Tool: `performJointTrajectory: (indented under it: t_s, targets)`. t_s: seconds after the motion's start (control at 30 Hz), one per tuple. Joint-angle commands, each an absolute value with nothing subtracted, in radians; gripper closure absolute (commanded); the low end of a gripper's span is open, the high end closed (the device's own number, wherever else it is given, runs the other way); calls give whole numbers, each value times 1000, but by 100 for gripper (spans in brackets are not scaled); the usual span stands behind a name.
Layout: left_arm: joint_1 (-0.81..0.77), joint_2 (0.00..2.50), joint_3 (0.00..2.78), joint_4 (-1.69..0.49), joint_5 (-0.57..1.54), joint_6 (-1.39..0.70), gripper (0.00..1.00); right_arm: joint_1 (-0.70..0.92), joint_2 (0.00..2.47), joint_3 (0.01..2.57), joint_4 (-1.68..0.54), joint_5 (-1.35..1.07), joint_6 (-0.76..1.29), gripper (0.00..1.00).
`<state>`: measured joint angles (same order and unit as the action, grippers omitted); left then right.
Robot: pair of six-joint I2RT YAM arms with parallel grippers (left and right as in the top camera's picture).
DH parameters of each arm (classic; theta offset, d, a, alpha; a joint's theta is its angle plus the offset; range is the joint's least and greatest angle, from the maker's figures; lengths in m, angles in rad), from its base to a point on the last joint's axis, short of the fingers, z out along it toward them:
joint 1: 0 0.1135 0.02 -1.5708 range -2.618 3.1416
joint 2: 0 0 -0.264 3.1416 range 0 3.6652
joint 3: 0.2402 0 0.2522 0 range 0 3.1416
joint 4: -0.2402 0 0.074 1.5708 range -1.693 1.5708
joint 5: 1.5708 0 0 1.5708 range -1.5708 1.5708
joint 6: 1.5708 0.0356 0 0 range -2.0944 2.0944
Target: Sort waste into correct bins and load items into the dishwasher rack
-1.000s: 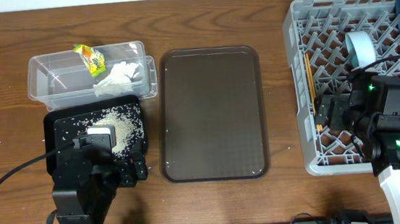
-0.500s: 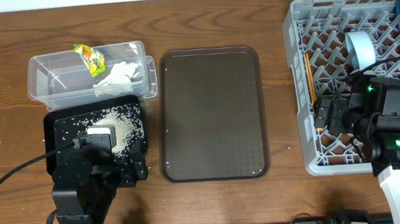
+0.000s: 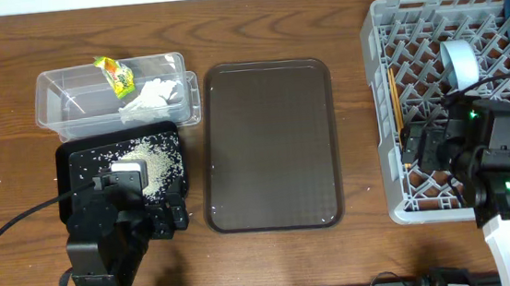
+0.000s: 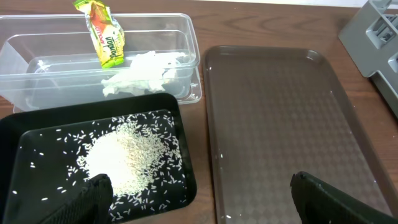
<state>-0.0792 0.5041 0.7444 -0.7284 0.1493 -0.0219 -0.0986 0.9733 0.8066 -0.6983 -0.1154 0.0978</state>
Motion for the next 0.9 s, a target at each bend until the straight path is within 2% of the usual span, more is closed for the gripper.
performJointTrajectory:
  t_s: [0.0,0.2,0.5,0.67,0.87]
  targets:
    - [-74,502,737,-724,133,-5,6,-95,893,782,-699,-109,93,1]
    - [-74,502,737,-724,133,-5,6,-83,627,640,-648,-86,88,1]
    - [-74,502,737,-724,133,-5,6,-35,223,199,-136,-82,88,1]
    - [-74,502,737,-724,133,-5,6,11,81,32,47,-47,87,1]
    - [-74,502,737,-724,133,-5,6,94,5,6,-87,25,-20,1]
